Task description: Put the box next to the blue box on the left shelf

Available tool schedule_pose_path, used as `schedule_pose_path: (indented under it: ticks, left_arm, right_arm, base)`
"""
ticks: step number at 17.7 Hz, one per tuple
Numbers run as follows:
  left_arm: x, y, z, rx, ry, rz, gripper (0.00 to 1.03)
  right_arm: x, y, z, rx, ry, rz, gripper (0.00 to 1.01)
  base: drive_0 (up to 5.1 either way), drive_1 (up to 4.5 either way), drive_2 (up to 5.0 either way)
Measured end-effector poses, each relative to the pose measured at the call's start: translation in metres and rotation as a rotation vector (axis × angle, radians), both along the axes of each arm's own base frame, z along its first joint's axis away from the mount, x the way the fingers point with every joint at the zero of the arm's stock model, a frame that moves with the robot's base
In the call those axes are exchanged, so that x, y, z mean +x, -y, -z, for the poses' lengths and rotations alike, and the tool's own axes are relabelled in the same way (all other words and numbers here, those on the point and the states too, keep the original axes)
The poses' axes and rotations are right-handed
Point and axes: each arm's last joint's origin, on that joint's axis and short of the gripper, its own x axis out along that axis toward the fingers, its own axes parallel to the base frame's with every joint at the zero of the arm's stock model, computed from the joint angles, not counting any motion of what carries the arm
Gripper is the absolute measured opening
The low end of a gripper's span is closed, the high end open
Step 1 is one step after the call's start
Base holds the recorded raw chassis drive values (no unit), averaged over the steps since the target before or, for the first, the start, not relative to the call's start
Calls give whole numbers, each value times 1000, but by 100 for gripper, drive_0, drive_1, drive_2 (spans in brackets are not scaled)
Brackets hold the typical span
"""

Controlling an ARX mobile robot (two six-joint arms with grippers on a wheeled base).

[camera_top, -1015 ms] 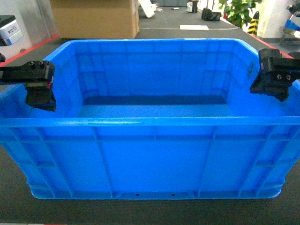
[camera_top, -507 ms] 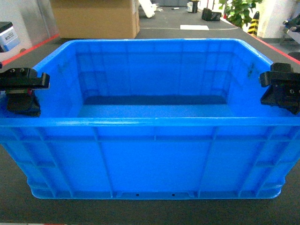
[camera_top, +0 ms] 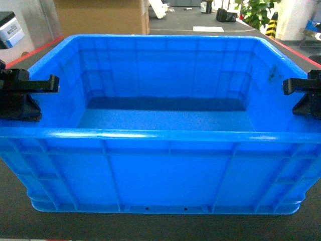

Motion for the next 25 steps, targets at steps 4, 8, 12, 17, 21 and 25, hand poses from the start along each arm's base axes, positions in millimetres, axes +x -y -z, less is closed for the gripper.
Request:
schedule_pose_path:
  ticks: [4,8,12,17,21,25]
  left_arm:
    - [-7,0,-38,6,248,1,6]
    - [-22,1,-64,-13,410,-3,6]
    - [-27,4,-53,-16,401,-15,6]
    - [-33,5,-56,-14,451,-14,6]
    - [-33,5,-56,-13,449,-14,6]
    - [-33,5,-56,-11,449,-16,6]
  right_arm:
    - [-15,-8,-37,21,174,-17,12]
    - [-28,-6,-71,10,317,-21,7]
    - [-30,-4,-67,-16,330,-18,7]
    - [-34,-4,-73,-21,364,-17,7]
    - [-34,-4,-73,-22,362,-17,7]
    - [-34,-4,-73,-22,364,-19,7]
  base:
    - [0,0,0]
    - [0,0,0]
    - [0,0,0]
    - [0,0,0]
    - [-17,-17,-17]
    - [-200,-200,-200]
